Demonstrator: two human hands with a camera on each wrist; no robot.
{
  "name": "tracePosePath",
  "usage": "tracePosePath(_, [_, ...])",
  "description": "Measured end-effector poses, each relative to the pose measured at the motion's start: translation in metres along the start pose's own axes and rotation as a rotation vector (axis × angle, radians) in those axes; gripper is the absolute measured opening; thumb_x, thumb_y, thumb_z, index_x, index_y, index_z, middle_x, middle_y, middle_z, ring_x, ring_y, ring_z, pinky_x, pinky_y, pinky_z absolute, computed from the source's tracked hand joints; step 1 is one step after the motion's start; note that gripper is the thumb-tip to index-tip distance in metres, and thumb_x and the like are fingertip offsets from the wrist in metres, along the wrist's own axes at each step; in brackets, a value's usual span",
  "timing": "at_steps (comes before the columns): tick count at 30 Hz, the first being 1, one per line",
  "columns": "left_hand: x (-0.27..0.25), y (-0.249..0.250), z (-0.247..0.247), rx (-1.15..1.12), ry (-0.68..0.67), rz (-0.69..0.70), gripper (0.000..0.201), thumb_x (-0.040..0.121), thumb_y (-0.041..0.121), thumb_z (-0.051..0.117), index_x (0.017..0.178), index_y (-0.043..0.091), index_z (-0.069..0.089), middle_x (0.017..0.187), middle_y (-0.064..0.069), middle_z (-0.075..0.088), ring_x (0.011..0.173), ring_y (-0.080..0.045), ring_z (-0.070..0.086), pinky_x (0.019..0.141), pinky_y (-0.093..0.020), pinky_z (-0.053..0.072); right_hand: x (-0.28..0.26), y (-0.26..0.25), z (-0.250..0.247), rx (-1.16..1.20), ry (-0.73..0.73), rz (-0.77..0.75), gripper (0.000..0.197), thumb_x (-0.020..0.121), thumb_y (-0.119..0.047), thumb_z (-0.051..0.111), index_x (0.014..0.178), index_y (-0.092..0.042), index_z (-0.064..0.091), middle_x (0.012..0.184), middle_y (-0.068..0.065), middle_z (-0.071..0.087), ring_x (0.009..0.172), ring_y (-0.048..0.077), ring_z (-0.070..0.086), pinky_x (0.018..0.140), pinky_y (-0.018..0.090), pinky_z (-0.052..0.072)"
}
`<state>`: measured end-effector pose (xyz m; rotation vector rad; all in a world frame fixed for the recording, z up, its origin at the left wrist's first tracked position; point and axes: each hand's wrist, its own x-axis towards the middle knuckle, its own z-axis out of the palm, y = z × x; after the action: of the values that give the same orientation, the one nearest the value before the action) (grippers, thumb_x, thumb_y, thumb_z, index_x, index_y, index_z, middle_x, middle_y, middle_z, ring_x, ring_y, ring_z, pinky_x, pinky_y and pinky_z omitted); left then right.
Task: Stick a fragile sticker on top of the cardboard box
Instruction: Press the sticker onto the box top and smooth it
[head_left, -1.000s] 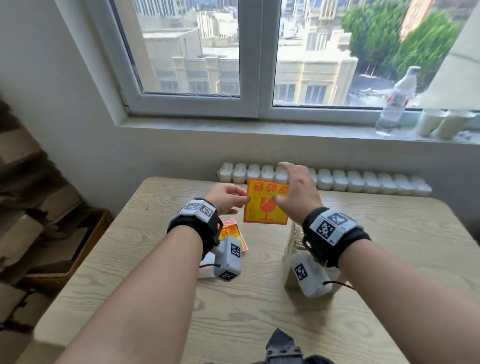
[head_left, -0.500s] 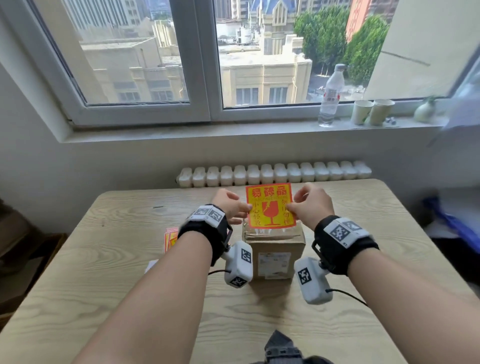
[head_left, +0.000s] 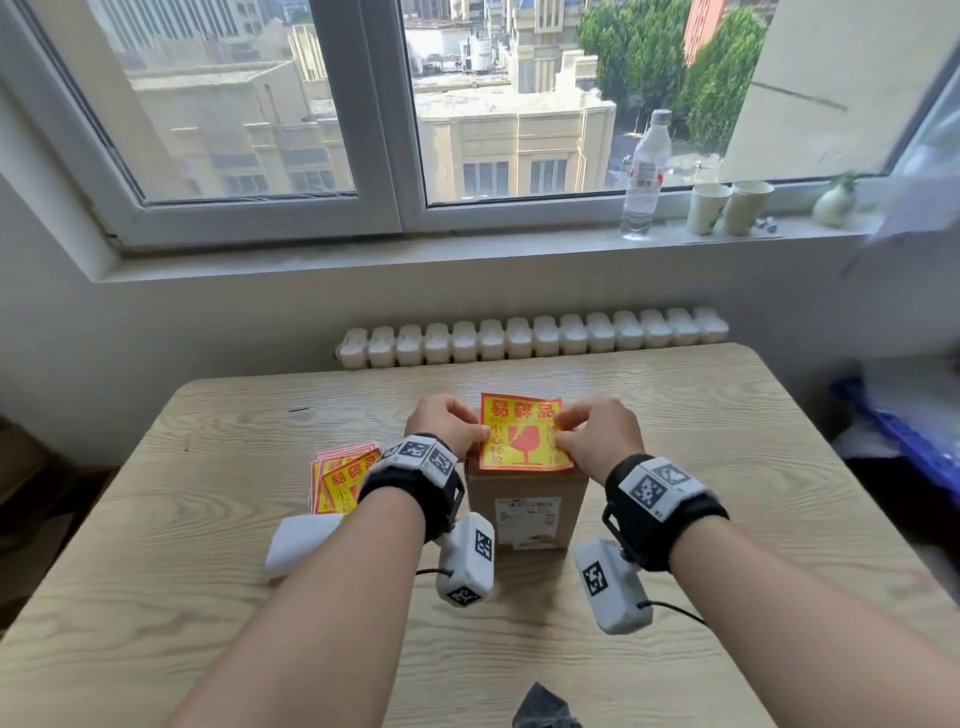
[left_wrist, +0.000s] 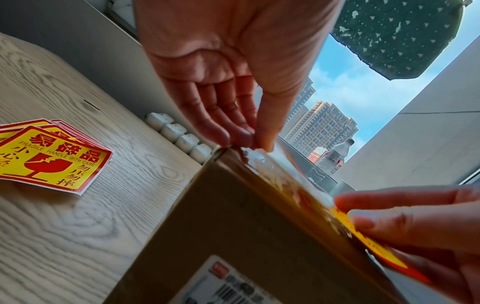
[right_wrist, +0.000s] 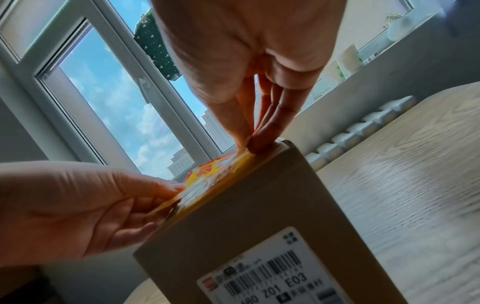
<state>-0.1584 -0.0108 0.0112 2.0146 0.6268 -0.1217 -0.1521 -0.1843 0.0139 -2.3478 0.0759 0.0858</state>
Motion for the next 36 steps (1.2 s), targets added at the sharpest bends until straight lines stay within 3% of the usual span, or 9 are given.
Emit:
tracePosePath(10, [0.001,0.0,0.005,0.109,0.067,0.008,0.013,0.07,0.024,0.079,0.076,0.022,0.067,0.092,0.001,0.072,0.09,-0.019,0.068,0.085,-0.035,0.058,0.001,0.002,0.003,-0.051,0.016,-0.025,0.025,0.084,-0.014,0.069,0.108,-0.013,0.073,0.113,0.004,0.072,0.103,0.016,0.064,0.089,0.023,0.046])
tracePosePath(16, [0.002,-0.001,0.008,0.206,0.105,0.038,0.016,0.071,0.027,0.076,0.085,0.02,0.071,0.092,0.002,0.072,0.086,-0.016,0.066,0.071,-0.026,0.05,0.003,0.001,0.006,-0.119,0.015,-0.046,0.028,0.078,-0.021,0.074,0.106,-0.017,0.073,0.107,0.001,0.073,0.087,0.011,0.058,0.084,0.022,0.045])
tracePosePath(20, [0.008,-0.003,0.007,0.213,0.099,-0.009,0.025,0.067,0.032,0.08,0.079,0.016,0.066,0.089,-0.002,0.071,0.086,-0.02,0.068,0.075,-0.032,0.057,0.001,-0.002,0.005,-0.196,-0.001,-0.016,0.034,0.076,-0.032,0.075,0.108,-0.024,0.069,0.108,-0.002,0.07,0.089,0.013,0.06,0.077,0.027,0.048])
tracePosePath(22, [0.011,-0.005,0.005,0.18,0.062,-0.036,0.03,0.065,0.032,0.083,0.069,0.018,0.056,0.091,-0.003,0.071,0.087,-0.021,0.069,0.081,-0.037,0.059,-0.001,-0.005,0.004,-0.257,0.005,-0.009,0.043,0.075,-0.037,0.075,0.115,-0.028,0.063,0.109,-0.003,0.069,0.097,0.017,0.063,0.077,0.03,0.048])
tracePosePath(25, [0.013,-0.007,0.005,0.168,0.009,-0.042,0.031,0.07,0.028,0.08,0.068,0.018,0.052,0.091,-0.003,0.068,0.093,-0.022,0.068,0.085,-0.041,0.058,-0.002,-0.009,0.004,-0.373,0.035,-0.048,0.059,0.073,-0.046,0.074,0.126,-0.031,0.052,0.114,-0.002,0.065,0.107,0.02,0.058,0.08,0.033,0.046])
tracePosePath(28, [0.01,-0.004,0.007,0.169,-0.006,-0.034,0.031,0.07,0.033,0.079,0.075,0.017,0.053,0.091,-0.003,0.065,0.092,-0.022,0.066,0.085,-0.04,0.058,0.001,-0.003,0.004,-0.379,0.013,0.003,0.084,0.066,-0.057,0.074,0.137,-0.029,0.038,0.13,0.003,0.053,0.122,0.023,0.047,0.091,0.04,0.046])
tracePosePath(31, [0.007,-0.005,0.011,0.181,-0.068,-0.029,0.068,0.048,0.057,0.082,0.092,0.015,0.052,0.094,0.0,0.065,0.087,-0.017,0.064,0.076,-0.036,0.058,0.003,0.009,0.006,-0.218,-0.138,0.105,0.099,0.06,-0.059,0.078,0.141,-0.024,0.032,0.136,0.006,0.052,0.119,0.025,0.053,0.095,0.042,0.048])
tracePosePath(33, [0.002,-0.005,0.013,0.238,-0.092,-0.014,0.077,0.048,0.049,0.087,0.105,0.018,0.045,0.104,0.0,0.06,0.097,-0.019,0.061,0.078,-0.037,0.054,0.002,0.014,0.008,-0.096,-0.22,0.12,0.089,0.061,-0.051,0.082,0.135,-0.024,0.04,0.127,0.002,0.06,0.101,0.018,0.057,0.089,0.037,0.05])
tracePosePath(36, [0.0,-0.005,0.01,0.316,-0.119,0.019,0.08,0.047,0.04,0.091,0.107,0.021,0.04,0.108,0.0,0.054,0.104,-0.021,0.058,0.089,-0.041,0.053,0.006,0.019,0.005,0.009,-0.286,0.134,0.075,0.064,-0.04,0.084,0.128,-0.024,0.049,0.105,-0.003,0.062,0.09,0.016,0.058,0.081,0.037,0.054])
